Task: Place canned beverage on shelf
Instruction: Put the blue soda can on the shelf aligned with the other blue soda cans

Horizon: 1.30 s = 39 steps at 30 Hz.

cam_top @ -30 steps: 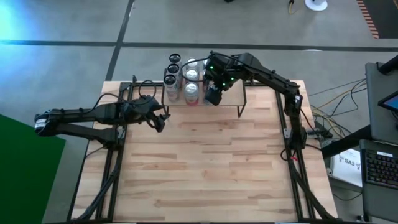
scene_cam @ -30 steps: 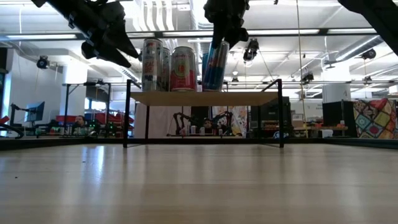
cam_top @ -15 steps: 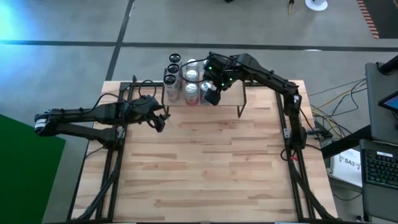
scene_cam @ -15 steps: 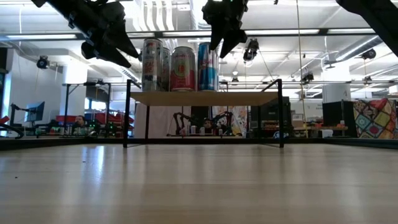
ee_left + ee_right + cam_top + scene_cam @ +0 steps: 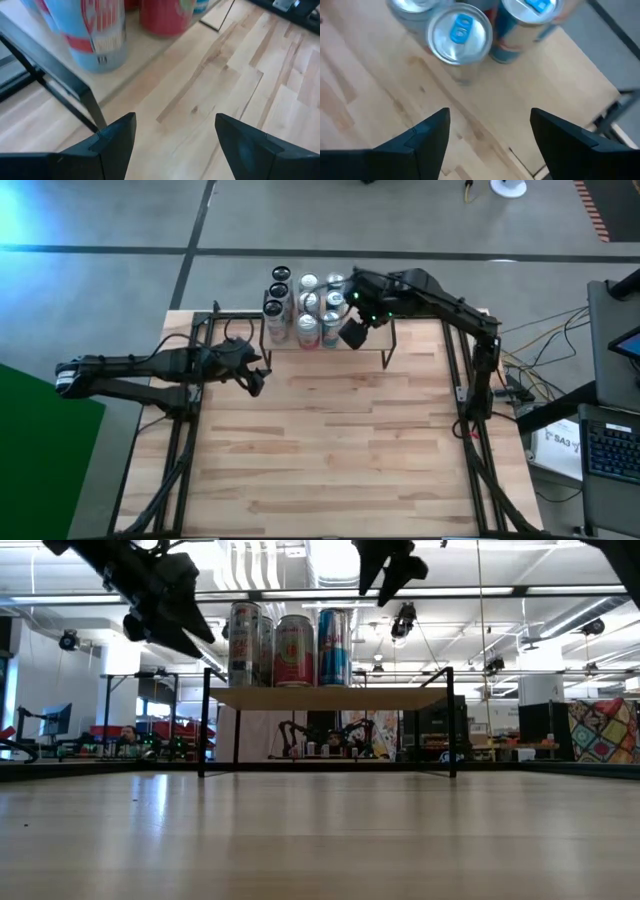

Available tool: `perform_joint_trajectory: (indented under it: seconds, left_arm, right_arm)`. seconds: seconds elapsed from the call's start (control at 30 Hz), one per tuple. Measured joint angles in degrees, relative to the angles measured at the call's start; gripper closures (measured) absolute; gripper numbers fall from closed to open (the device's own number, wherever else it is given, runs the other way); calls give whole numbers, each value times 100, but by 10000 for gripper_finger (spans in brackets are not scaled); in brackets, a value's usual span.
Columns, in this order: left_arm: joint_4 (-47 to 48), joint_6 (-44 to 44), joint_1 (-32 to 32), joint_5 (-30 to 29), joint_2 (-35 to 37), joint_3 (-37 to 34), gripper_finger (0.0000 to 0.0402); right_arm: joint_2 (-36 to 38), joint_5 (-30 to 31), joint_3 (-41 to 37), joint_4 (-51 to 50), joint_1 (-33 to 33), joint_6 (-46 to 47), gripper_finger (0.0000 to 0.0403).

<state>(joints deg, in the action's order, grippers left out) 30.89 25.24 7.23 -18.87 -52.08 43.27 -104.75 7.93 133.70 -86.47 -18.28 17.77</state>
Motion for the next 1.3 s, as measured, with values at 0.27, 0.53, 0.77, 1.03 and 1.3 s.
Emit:
perform_joint_trajectory:
  seconds: [0.27,0.53,0.77,1.03,1.3]
  left_arm:
    - [-663,692,-191,17,318,-1025,143]
    - [-911,665,-243,11,581,-1408,143]
    - [-1128,189,-236,-14,536,-1293,143]
    - [-1365,108,-236,-7,580,-1293,143]
    - [-1335,224,-236,-7,747,-1293,143]
  right_arm:
    - [745,1409,-1794,1170,970,990,163]
    - [1821,2073,-4764,4599,1546,2208,168]
    - [1812,2466,-6460,7273,1801,2537,168]
    - [1148,3179,-6899,9072,1803,2073,168]
    - [789,4009,-6744,9150,1803,1920,168]
